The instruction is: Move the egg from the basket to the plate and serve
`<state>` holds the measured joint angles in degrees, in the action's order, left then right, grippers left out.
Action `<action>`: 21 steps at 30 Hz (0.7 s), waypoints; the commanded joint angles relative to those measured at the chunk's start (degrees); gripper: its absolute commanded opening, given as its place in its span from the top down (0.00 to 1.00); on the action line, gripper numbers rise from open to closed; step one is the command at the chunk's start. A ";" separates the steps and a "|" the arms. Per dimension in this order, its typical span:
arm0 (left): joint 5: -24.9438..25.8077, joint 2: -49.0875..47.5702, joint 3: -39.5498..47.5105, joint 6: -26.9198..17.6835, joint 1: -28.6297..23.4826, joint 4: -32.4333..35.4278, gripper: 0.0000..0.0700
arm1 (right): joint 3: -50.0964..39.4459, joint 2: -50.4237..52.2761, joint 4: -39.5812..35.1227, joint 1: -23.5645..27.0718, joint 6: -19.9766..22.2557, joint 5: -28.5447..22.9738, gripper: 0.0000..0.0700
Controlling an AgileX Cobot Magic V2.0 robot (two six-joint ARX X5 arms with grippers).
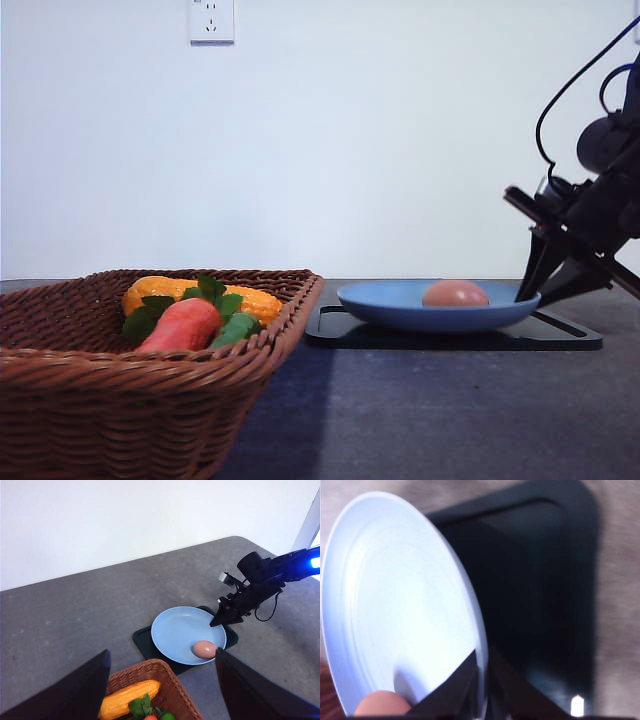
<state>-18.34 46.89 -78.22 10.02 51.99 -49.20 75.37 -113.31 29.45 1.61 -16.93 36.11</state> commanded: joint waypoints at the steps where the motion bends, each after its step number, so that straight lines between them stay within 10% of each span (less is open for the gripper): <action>1: -0.65 0.46 -1.14 0.17 0.48 0.07 0.39 | 1.40 -1.39 0.04 0.02 -0.49 -0.19 1.00; 4: -1.26 0.60 -1.14 0.13 0.48 -0.47 0.39 | 1.40 -1.44 0.01 -0.02 -0.25 -1.64 0.98; 10: -1.27 1.02 -1.14 0.12 0.48 -0.72 0.39 | 1.46 -1.40 -0.04 -0.08 -0.22 -2.09 0.65; 16: -1.28 1.79 -1.11 0.06 0.48 -0.51 0.41 | 2.02 0.91 -0.04 0.36 0.19 -2.05 0.64; 21: -1.45 3.40 -1.11 -1.47 0.46 -0.42 0.61 | 2.02 6.50 1.25 1.50 1.29 -4.26 0.69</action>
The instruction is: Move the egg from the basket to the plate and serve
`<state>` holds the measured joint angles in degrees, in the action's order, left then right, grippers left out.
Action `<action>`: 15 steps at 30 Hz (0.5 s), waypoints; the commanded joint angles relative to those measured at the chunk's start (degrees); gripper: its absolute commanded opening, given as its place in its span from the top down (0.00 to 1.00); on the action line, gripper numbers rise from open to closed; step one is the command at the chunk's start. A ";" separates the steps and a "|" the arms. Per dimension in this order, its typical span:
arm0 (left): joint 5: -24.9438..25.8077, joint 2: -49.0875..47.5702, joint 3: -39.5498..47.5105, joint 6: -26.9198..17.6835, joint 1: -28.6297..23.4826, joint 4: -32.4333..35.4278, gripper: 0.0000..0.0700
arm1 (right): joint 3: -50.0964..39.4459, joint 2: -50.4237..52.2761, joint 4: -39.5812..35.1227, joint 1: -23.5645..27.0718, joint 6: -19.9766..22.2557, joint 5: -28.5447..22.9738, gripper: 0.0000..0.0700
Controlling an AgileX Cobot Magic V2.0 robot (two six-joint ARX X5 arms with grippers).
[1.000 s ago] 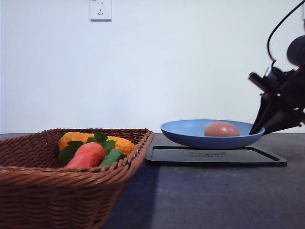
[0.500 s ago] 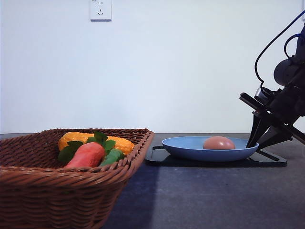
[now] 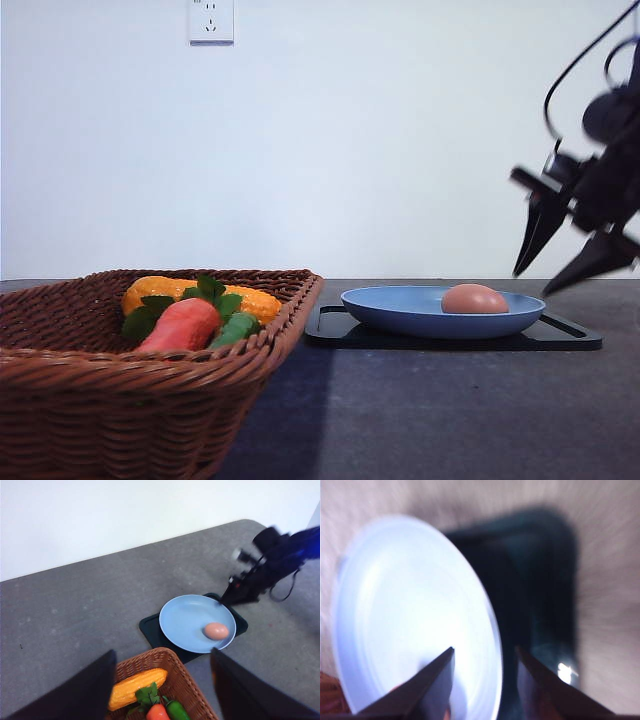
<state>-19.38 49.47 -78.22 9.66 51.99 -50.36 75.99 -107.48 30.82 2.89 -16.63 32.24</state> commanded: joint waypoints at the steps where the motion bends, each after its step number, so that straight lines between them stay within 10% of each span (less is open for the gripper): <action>1: -0.43 1.37 -1.12 -1.95 0.46 0.76 0.68 | 1.40 2.24 0.63 0.46 1.65 -1.42 0.73; 5: -2.93 4.16 -1.11 -5.94 0.44 0.94 0.98 | 1.38 8.85 4.29 0.81 6.75 -4.75 0.99; 15: -5.72 12.97 0.27 -9.06 -6.77 2.92 1.00 | 0.17 24.03 14.52 -5.08 10.61 -9.16 1.00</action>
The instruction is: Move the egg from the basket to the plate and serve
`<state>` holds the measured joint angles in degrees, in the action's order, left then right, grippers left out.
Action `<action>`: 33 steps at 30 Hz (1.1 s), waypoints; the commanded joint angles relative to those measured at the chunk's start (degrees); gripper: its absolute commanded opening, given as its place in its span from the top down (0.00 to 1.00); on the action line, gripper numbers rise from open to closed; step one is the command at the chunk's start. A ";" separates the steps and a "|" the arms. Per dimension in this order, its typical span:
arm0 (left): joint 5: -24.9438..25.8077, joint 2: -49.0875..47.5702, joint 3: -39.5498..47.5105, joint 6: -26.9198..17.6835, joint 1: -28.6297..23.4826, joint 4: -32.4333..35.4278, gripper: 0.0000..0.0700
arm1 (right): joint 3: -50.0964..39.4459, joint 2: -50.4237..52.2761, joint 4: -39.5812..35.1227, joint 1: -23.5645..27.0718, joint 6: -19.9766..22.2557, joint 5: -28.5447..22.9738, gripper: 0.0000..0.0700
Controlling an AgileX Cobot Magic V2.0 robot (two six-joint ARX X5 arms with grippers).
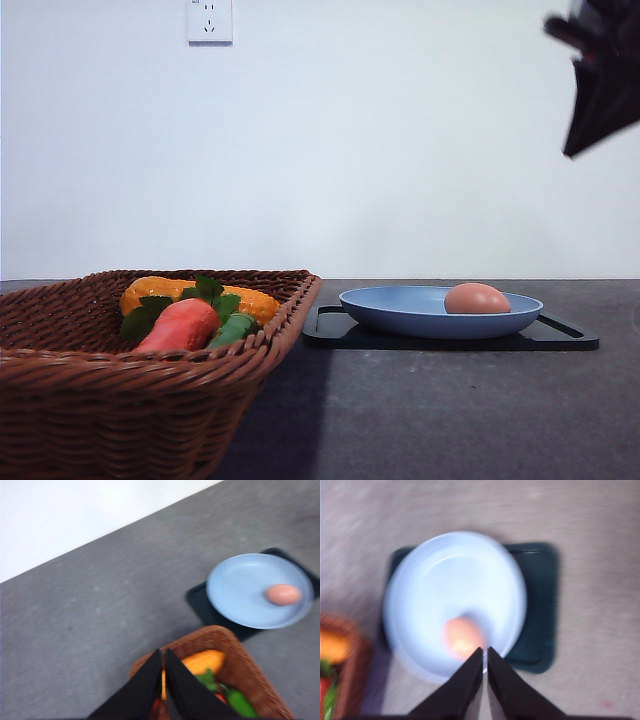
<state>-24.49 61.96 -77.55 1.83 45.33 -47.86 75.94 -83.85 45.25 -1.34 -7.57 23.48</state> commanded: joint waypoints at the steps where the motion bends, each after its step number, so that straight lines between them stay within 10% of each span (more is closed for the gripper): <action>1: -0.62 0.88 0.65 -1.33 -1.33 1.09 1.00 | -0.48 2.13 0.31 -2.21 2.01 -1.62 1.00; 9: -0.49 -2.01 16.38 -0.67 -11.08 11.00 1.00 | -12.03 17.35 -4.80 -14.20 2.38 -12.39 1.00; 20: 0.55 -14.07 39.64 4.49 -13.50 33.31 1.00 | -37.24 39.08 -31.41 -22.65 2.52 -23.69 1.00; 33: 0.96 -17.06 41.92 9.79 -13.43 34.19 1.00 | -42.90 43.14 -36.68 -22.82 1.88 -25.44 1.00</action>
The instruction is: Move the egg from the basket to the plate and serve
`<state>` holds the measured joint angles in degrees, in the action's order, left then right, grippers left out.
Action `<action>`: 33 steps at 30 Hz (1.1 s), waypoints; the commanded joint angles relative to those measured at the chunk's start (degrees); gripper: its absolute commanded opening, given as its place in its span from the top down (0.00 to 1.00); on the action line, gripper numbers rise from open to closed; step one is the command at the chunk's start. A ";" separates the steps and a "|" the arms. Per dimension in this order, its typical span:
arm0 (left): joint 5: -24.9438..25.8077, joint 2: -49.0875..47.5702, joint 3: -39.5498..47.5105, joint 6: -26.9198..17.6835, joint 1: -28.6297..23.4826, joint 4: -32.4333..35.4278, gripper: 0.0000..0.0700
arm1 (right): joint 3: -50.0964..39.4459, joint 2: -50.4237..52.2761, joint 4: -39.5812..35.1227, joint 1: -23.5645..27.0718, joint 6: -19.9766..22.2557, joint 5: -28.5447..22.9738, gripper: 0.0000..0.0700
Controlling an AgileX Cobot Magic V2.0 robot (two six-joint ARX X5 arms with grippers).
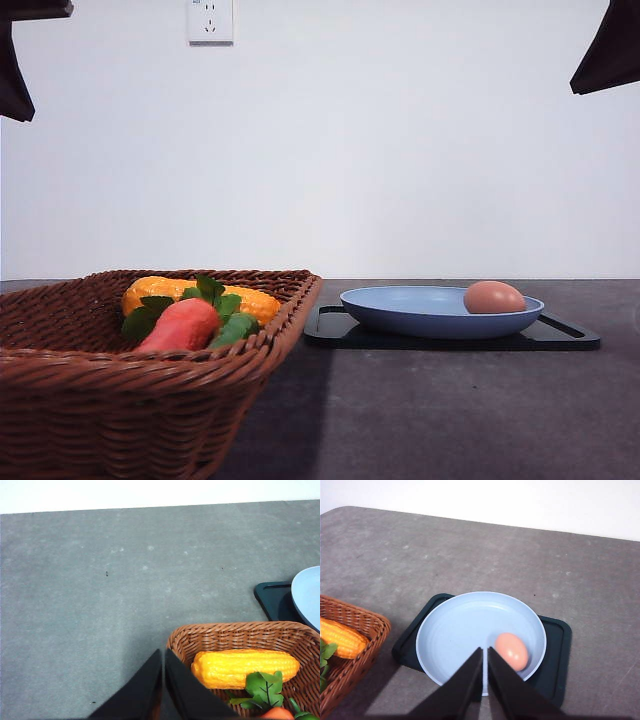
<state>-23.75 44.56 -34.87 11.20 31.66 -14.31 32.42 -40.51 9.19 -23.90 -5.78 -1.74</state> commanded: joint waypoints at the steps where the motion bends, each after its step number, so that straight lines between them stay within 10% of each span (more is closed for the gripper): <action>1: 0.20 0.35 -0.76 0.44 0.24 0.63 1.00 | 0.61 -0.20 -0.61 -0.26 0.09 -0.20 1.00; 11: 0.18 -0.38 -0.74 0.24 0.58 0.42 1.00 | 0.61 -0.20 -0.61 -0.24 0.09 -0.22 1.00; 17: -0.40 -12.37 -0.35 -7.60 -1.00 -1.23 1.00 | 0.61 -0.20 -0.61 -0.24 0.09 -0.22 1.00; 33: -0.27 -39.94 16.91 -7.79 -27.70 -0.55 1.00 | 0.61 -0.17 -0.61 -0.24 0.09 -0.22 1.00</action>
<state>-24.05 4.87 -18.94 3.79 4.30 -15.11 32.42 -40.51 9.17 -23.90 -5.78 -1.74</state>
